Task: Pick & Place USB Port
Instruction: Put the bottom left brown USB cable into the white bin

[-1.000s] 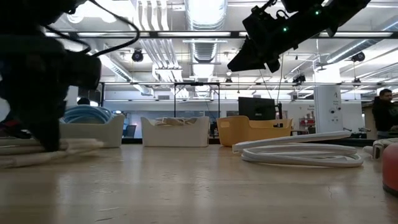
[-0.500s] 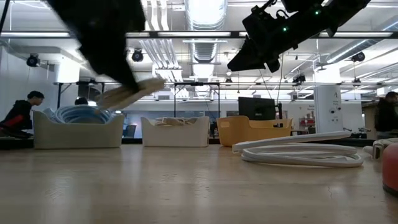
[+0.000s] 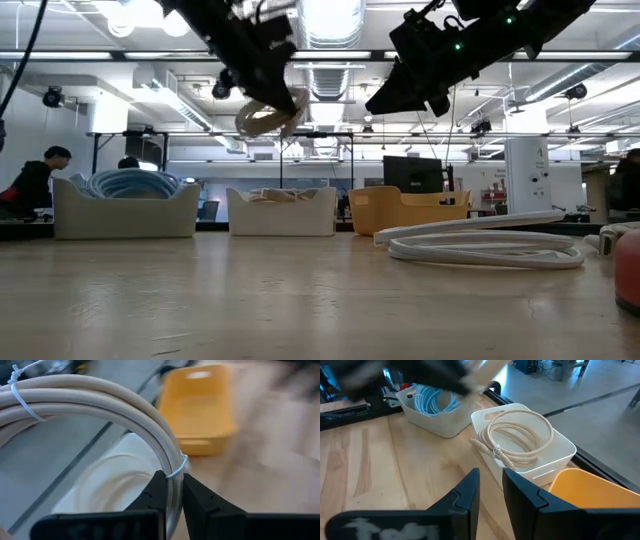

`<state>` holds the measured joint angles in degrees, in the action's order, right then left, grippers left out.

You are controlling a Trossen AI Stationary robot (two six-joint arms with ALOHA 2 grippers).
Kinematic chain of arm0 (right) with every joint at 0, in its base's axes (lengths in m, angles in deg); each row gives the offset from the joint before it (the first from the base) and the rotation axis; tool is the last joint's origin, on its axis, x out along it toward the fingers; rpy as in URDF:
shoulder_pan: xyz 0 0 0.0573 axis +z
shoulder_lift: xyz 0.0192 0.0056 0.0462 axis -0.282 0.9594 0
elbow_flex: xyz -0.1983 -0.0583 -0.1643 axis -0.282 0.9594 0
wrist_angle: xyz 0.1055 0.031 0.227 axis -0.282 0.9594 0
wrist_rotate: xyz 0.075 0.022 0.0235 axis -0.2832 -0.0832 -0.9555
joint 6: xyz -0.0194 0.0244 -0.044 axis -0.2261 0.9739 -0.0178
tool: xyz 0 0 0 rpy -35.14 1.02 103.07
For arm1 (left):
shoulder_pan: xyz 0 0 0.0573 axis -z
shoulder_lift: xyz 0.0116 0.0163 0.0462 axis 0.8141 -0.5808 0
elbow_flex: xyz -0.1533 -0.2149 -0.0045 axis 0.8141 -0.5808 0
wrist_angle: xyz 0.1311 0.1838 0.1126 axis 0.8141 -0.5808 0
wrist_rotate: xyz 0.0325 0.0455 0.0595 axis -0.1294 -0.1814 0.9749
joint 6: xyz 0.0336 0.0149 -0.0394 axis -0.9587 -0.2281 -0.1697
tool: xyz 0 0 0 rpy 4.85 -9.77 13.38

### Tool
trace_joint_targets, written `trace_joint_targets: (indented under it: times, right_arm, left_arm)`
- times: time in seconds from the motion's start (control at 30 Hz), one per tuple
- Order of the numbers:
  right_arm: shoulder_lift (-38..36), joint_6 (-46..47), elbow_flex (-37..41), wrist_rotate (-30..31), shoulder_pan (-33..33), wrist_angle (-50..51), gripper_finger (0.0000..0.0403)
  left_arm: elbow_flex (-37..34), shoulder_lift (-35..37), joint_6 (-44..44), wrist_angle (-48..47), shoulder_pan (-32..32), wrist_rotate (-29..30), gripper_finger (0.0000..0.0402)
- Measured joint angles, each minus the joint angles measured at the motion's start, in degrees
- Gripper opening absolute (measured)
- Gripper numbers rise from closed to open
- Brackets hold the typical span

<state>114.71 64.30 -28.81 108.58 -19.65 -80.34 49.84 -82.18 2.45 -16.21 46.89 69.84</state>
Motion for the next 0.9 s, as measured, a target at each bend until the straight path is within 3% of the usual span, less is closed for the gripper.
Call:
trace_joint_targets:
  times: [0.13,0.3,0.47,0.63,0.83,0.9]
  right_arm:
    - [0.0,-0.02,0.0,0.02,0.0,0.05,0.0078]
    - [0.0,-0.02,0.0,0.0,0.0,0.2,0.0072]
    - [0.0,-0.02,0.0,0.0,0.0,0.25,0.0077]
    - [0.0,-0.02,0.02,0.0,0.0,0.29,0.0078]
    - [0.0,-0.2,0.04,0.0,0.0,0.29,0.007]
    - [0.0,-0.2,0.06,0.02,0.0,0.29,0.0069]
  left_arm:
    - [-0.01,-3.15,0.05,3.46,-6.36,-1.43,0.0037]
    - [-0.01,-9.48,1.52,7.68,-10.39,-18.42,0.0034]
    - [1.84,-14.85,10.6,7.74,-13.18,-20.09,0.0038]
    - [6.17,-17.53,14.8,2.82,-17.08,-27.29,0.004]
    - [10.83,-18.22,18.41,-8.16,-21.17,-42.31,0.0041]
    - [11.59,-18.22,18.47,-9.66,-21.58,-44.47,0.0041]
